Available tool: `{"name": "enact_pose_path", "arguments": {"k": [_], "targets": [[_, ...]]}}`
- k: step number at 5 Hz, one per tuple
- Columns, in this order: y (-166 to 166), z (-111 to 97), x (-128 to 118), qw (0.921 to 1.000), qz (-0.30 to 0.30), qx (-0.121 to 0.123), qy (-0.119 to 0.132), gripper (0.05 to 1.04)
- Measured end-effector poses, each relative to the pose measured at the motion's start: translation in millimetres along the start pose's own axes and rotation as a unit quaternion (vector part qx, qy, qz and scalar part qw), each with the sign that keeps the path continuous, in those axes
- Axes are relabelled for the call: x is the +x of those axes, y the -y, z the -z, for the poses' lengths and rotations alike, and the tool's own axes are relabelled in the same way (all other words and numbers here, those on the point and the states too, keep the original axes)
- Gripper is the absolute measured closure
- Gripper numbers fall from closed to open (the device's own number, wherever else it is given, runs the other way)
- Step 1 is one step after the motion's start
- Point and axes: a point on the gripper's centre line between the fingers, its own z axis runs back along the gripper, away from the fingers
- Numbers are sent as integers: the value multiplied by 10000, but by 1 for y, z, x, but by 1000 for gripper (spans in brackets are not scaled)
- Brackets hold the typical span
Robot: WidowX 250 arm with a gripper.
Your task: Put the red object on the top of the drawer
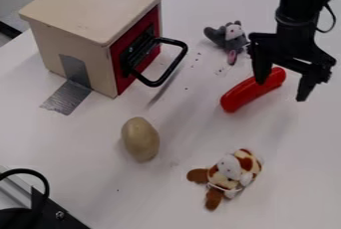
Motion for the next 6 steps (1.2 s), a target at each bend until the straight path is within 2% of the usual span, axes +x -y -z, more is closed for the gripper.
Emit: {"name": "enact_pose_path", "arguments": {"k": [1, 2, 3, 4, 5, 6], "targets": [[-27, -23, 2, 9995, 275, 144, 96, 85], [-41, -21, 1, 9987, 401, 302, 43, 85], [-46, 14, -8, 9979, 467, 256, -365, 85], [-42, 42, -15, 9973, 396, 31, -615, 85], [-45, 55, -14, 9968, 425, 97, -665, 118], [-48, 58, -10, 9971, 379, 223, -622, 390]]}}
